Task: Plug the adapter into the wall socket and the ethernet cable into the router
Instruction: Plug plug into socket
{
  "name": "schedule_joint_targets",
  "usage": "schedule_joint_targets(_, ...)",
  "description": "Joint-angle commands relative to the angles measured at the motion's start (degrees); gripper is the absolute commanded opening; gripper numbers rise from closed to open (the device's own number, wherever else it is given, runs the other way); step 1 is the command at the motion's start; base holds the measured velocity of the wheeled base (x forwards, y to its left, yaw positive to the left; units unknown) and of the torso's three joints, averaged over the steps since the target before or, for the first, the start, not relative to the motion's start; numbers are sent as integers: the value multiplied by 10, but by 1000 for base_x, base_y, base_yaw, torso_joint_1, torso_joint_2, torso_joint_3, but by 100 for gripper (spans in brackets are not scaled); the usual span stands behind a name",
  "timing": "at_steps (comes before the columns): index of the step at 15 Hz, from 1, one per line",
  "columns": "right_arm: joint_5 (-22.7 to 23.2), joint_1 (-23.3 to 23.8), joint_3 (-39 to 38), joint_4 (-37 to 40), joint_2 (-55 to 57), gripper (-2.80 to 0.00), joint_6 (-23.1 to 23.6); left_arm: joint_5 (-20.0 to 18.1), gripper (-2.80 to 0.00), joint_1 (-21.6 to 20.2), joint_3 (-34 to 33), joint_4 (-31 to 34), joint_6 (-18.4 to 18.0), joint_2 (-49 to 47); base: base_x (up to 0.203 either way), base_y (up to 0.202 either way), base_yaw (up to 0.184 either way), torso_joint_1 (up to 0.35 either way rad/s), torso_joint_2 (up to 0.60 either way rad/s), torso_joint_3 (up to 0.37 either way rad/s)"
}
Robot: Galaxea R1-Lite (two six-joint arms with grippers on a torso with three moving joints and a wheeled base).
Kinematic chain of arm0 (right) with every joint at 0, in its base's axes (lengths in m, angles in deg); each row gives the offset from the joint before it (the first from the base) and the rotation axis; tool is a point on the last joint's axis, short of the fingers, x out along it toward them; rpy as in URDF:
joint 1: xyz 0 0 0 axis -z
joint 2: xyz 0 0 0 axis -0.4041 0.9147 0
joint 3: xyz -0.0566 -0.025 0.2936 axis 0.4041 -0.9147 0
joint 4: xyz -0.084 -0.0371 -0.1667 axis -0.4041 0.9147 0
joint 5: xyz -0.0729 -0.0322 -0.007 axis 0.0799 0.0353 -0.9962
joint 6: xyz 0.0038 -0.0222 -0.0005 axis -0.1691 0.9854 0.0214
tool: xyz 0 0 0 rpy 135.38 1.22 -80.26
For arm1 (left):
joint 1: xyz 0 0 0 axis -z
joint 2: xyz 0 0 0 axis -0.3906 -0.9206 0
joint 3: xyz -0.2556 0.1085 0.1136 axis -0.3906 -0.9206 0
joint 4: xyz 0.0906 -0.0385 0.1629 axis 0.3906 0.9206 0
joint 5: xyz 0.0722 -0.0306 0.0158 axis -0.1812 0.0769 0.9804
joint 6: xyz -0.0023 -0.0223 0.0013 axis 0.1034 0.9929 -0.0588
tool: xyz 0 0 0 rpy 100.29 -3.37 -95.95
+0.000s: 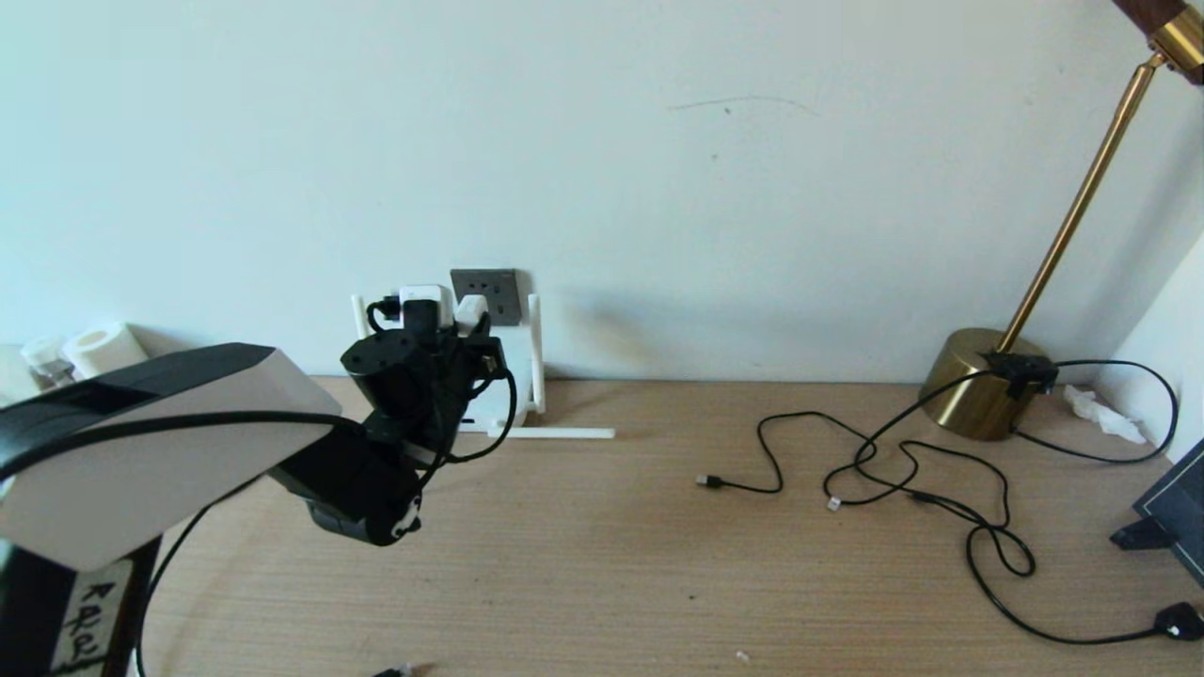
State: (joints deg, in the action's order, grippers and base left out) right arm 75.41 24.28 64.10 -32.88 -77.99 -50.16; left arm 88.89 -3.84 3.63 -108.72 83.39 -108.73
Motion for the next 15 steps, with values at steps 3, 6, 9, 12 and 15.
schedule_joint_targets(3, 0, 0, 0, 0, 0, -280, 0, 1, -280, 0, 1, -5, 0, -6, 0, 0, 0, 0, 0, 0)
schedule_joint_targets(6, 0, 0, 0, 0, 0, -280, 0, 1, -280, -1, 5, -5, 0, -10, 0, 0, 0, 0, 0, 0)
schedule_joint_targets(9, 0, 0, 0, 0, 0, -280, 0, 2, -280, -3, 25, -3, -1, -16, 0, 0, 0, 0, 0, 0)
schedule_joint_targets(12, 0, 0, 0, 0, 0, -280, 0, 2, -280, -3, 25, -3, -1, -21, 0, 0, 0, 0, 0, 0)
schedule_joint_targets(15, 0, 0, 0, 0, 0, -280, 0, 1, -280, -3, 25, -3, 0, -21, 0, 0, 0, 0, 0, 0)
